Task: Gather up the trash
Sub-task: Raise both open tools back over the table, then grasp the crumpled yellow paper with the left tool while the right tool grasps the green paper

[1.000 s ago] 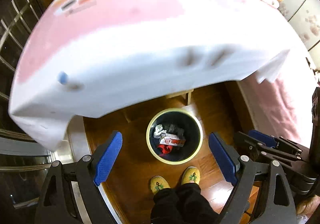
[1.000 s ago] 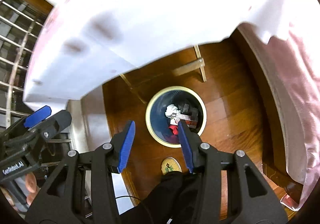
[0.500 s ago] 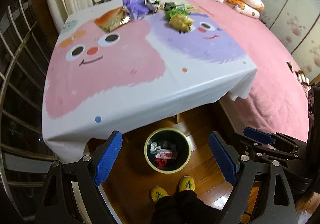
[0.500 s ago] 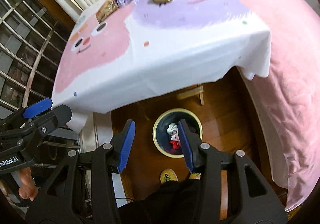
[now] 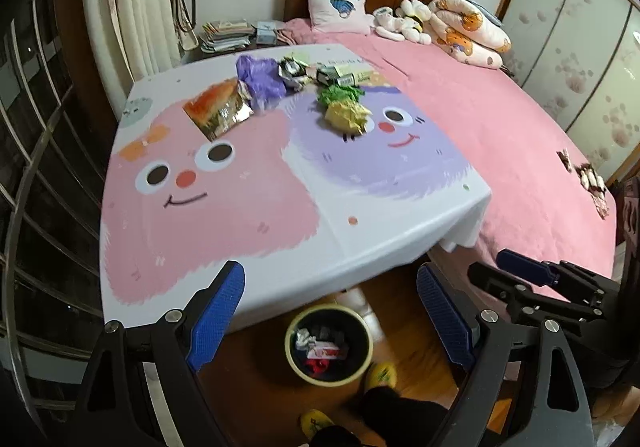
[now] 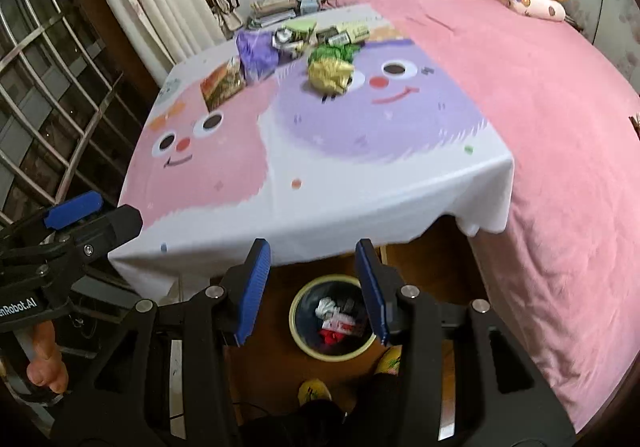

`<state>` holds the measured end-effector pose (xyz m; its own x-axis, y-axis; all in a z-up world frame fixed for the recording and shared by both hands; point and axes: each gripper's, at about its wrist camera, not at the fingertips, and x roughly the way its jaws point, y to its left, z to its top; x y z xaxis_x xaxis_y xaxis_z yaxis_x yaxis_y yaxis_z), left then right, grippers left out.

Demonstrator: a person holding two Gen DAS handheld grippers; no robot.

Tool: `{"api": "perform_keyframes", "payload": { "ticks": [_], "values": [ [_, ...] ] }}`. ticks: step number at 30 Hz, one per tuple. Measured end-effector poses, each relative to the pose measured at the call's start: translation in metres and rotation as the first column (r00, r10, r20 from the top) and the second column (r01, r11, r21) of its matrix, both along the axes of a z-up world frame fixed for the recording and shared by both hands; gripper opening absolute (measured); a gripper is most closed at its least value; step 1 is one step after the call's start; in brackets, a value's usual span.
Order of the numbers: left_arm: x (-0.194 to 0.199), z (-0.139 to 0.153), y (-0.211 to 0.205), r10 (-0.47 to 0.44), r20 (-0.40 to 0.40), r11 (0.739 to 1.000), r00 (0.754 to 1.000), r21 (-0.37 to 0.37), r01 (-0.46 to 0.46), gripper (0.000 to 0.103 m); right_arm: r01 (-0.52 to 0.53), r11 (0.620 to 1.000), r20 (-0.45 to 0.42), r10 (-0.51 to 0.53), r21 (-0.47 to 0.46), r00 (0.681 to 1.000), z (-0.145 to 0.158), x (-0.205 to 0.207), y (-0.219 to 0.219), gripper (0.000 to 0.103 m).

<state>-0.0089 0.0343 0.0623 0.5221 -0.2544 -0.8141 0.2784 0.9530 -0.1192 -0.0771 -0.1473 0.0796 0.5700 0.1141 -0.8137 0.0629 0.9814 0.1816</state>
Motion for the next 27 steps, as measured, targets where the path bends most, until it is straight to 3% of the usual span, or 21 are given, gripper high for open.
{"api": "perform_keyframes", "payload": {
  "ticks": [5,13,20,27],
  "values": [
    [0.032,0.004,-0.008,0.041,0.006,0.999,0.999,0.024,-0.042,0.089,-0.01,1.0,0.037,0.01,0.0,0.999,0.01,0.038,-0.018,0.041],
    [0.13,-0.011,-0.041,0.151,-0.07,0.988,0.986,-0.005,-0.151,0.089,-0.06,0.998,0.069,0.058,0.023,0.996,0.01,0.141,-0.073,0.041],
    [0.226,-0.038,-0.099,0.249,-0.141,0.968,0.958,0.019,-0.248,0.089,-0.154,0.986,0.007,0.154,0.058,0.988,-0.013,0.25,-0.133,0.041],
    [0.308,-0.079,-0.144,0.338,-0.206,0.941,0.918,0.047,-0.336,0.089,-0.247,0.966,-0.017,0.249,0.073,0.968,-0.032,0.324,-0.161,0.041]
  ]
}}
